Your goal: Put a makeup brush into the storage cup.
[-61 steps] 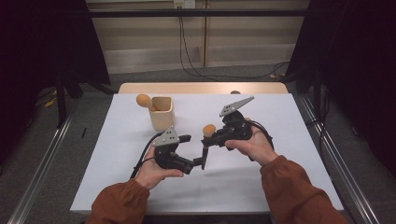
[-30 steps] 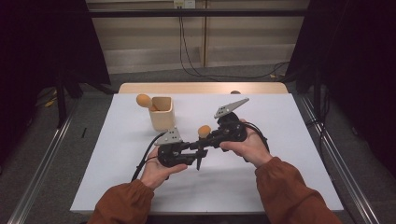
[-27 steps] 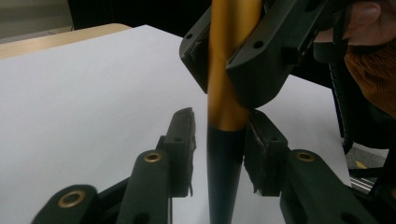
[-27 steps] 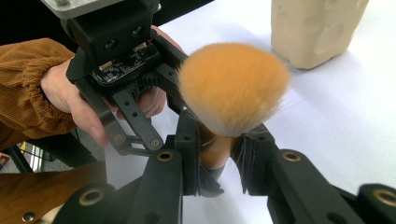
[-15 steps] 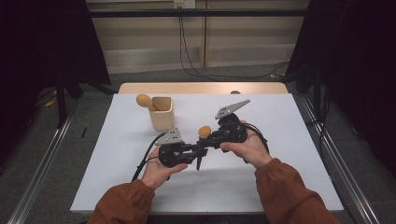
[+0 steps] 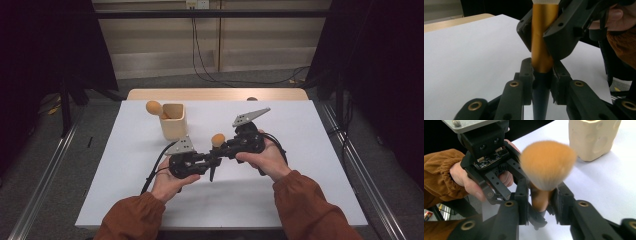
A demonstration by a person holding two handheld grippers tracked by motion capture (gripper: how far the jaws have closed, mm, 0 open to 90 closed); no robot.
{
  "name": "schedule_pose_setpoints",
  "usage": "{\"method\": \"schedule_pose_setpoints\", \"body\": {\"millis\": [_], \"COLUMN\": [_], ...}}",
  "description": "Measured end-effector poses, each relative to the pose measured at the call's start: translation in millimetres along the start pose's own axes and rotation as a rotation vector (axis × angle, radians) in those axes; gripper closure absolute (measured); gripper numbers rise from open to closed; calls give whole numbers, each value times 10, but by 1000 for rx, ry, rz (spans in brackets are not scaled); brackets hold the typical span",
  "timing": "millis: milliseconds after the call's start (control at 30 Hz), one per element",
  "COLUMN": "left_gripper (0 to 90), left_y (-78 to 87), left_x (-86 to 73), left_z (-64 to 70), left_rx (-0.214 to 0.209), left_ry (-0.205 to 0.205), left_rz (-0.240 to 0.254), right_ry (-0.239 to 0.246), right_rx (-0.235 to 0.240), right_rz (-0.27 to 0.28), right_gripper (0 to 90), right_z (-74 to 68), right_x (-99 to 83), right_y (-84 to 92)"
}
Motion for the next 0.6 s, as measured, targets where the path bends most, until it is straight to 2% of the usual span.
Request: {"method": "schedule_pose_setpoints", "body": {"millis": [100,233,333,400,600], "left_gripper": [744,743,743,743,743], "left_y": [21,29,35,39,52], "left_x": [10,23,24,23,28], "left_z": [-24,-38,-49,-57,-81], "left_rx": [4,9,14,17,25], "left_ry": [4,13,16,17,21], "left_rz": [3,9,13,13,14], "right_ry": [-1,1,19,23,25], "right_rx": [-6,-25,-36,-63,-100], "right_rz": [18,38,66,80,112], "right_gripper": [598,465,404,331,218], "right_z": [-2,11,17,38,96], "right_x": [14,32,50,47,-1], "right_y": [11,33,60,88,166]}}
Point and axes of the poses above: each handheld gripper's, and its own axes: y roughly backward along the jaws, x roughly out of its top, z roughly to its right, the point moved 10 cm from there along -y, roughly forward along the jaws, and after that the axes turned 13 degrees about x, right-handed, at the moved point
